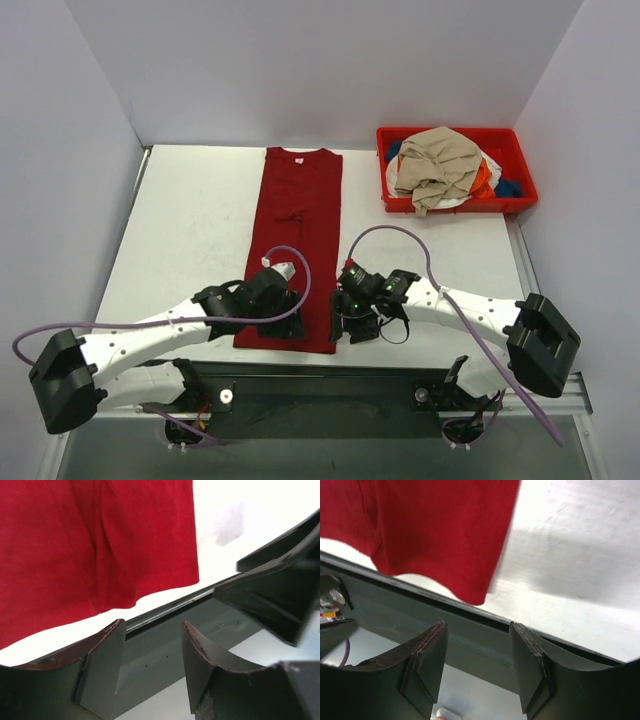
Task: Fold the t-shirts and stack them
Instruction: Grab the bottom of the folded rectangular tshirt with both arms
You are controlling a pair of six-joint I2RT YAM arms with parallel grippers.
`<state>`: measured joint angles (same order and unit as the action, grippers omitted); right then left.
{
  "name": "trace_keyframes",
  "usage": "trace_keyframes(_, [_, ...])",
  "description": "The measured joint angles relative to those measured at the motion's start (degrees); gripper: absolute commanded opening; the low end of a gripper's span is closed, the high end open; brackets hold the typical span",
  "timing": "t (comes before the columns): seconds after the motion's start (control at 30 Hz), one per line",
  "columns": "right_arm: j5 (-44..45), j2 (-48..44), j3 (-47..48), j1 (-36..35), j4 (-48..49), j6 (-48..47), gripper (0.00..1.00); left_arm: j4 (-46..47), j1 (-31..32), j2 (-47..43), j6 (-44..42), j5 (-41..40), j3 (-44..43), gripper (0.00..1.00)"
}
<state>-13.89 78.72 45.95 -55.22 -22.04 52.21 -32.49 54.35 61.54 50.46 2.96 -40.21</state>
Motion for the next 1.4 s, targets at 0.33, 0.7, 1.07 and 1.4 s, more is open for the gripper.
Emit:
trace_keyframes(0.33, [0.22, -0.5, -0.02, 2.64, -0.33, -1.03, 0.53, -1.27, 2.71, 12.31, 0.68, -5.86, -3.89, 0.58])
trace_keyframes(0.7, [0.2, -0.52, -0.96, 2.62, 0.11, -0.72, 0.52, -1.11, 2.71, 15.72, -0.7, -6.88, -4.79, 0.52])
trace_keyframes(1.07, [0.2, -0.55, -2.43, 1.46, 1.25, 1.09, 0.52, 1.05, 2.71, 17.66, -1.62, -6.29, -4.76, 0.45])
trace_keyframes(1.4, [0.33, -1.77, -3.39, 0.74, 1.64, 2.05, 0.52, 2.19, 2.71, 19.32, -1.49, -5.35, -4.52, 0.12])
